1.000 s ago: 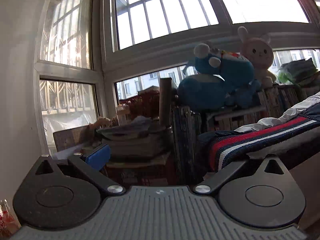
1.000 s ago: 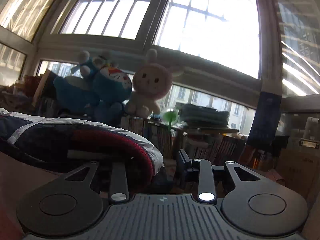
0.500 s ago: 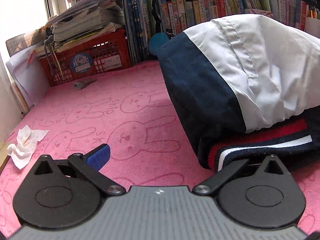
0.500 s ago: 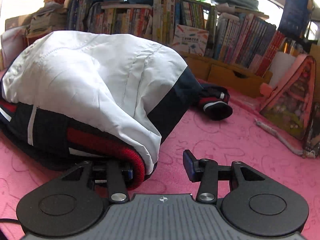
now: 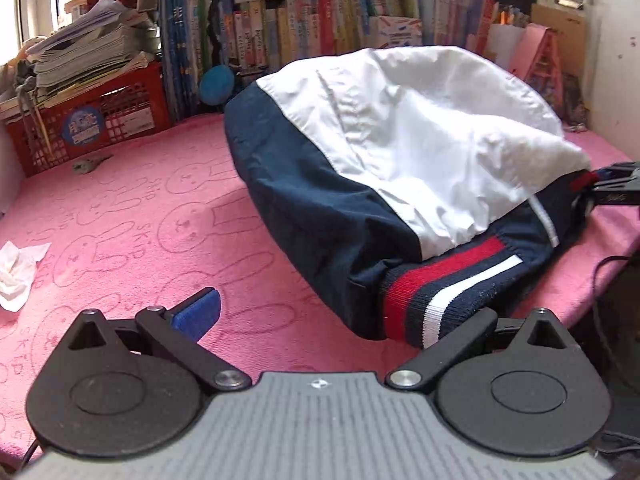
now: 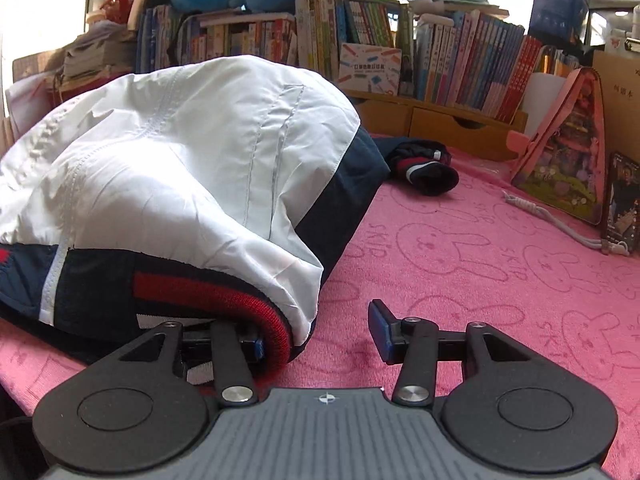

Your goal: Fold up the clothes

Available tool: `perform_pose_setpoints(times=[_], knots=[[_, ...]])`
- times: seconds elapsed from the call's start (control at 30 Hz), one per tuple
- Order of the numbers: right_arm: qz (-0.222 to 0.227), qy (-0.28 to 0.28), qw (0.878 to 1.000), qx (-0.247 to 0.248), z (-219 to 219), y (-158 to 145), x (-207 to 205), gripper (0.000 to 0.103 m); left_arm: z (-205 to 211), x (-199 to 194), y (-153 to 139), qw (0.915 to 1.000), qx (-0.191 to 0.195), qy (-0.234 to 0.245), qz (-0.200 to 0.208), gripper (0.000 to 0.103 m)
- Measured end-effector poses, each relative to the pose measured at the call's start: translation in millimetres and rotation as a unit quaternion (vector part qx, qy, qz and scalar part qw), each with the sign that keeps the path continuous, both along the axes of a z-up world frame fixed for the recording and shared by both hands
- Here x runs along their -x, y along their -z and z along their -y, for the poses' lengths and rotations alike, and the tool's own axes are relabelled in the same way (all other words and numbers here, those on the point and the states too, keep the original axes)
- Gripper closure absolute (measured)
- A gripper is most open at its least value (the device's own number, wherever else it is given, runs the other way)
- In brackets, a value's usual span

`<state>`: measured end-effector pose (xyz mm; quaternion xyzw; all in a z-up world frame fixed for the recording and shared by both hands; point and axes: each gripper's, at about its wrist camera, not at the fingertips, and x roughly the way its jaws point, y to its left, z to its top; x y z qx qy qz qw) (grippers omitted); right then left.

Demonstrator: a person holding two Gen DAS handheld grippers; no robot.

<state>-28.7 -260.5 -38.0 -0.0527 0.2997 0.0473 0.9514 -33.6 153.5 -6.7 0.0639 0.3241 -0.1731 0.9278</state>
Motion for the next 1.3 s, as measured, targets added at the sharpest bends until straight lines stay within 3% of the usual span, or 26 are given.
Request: perform_pose_setpoints(times=[0.07,0.13,0.3,0.37,0.43,0.5,0.63,0.73,0.87,0.97,1.07,1.17,1.3], knots=[[0.007,0.006,1.000,0.003,-2.2,1.7,3.4,0.053,-3.1,5.4,-9.7,0.9994,0.026,0.020,0.008,0.000],[0.015,0.013,1.000,0.007,-4.5,3.4,6.9,0.051,-2.5,4.9,-13.4,0.9993,0.026,0.020,0.015,0.000],[0.033,0.029,0.999,0.015,-10.1,7.6,15.4,0.049,14.6,-19.7,14.1,0.9944,-0.095,-0.045,-0.013,0.000],[0.040,0.035,0.998,0.019,-12.4,9.3,18.9,0.049,16.5,-25.8,23.0,0.9933,-0.101,-0.050,-0.026,0.000],[0.047,0.041,0.998,0.022,-14.6,11.0,22.3,0.049,12.2,-25.0,21.2,0.9958,-0.075,-0.040,-0.036,0.000],[0.050,0.049,0.997,0.015,-14.3,11.9,24.6,0.049,3.5,-19.2,13.6,0.9982,-0.024,-0.002,-0.055,0.000],[0.051,0.061,0.997,-0.010,-12.2,14.5,25.0,0.050,-13.2,-2.3,-8.5,0.9923,0.092,0.057,-0.061,0.000],[0.053,0.062,0.997,-0.011,-16.0,15.7,25.8,0.052,-25.1,5.8,-26.0,0.9844,0.167,0.047,-0.030,0.000],[0.047,0.050,0.997,-0.035,-20.2,11.6,31.0,0.075,-9.5,-1.5,-44.8,0.9795,0.201,-0.015,0.005,0.000],[0.047,0.041,0.996,-0.062,-25.7,4.5,39.7,0.079,38.1,-14.3,-50.9,0.9823,0.178,-0.001,0.058,0.000],[0.052,0.040,0.995,-0.078,-29.1,-1.0,48.7,0.079,94.0,-42.9,-41.3,0.9876,0.136,0.024,0.075,0.000],[0.069,0.068,0.995,-0.039,-34.7,0.6,57.1,0.078,139.3,-79.6,-14.2,0.9957,0.060,0.026,0.065,0.000],[0.112,0.086,0.987,0.082,-52.8,13.0,75.5,0.060,161.9,-105.6,23.0,0.9973,-0.033,0.019,0.062,0.000]])
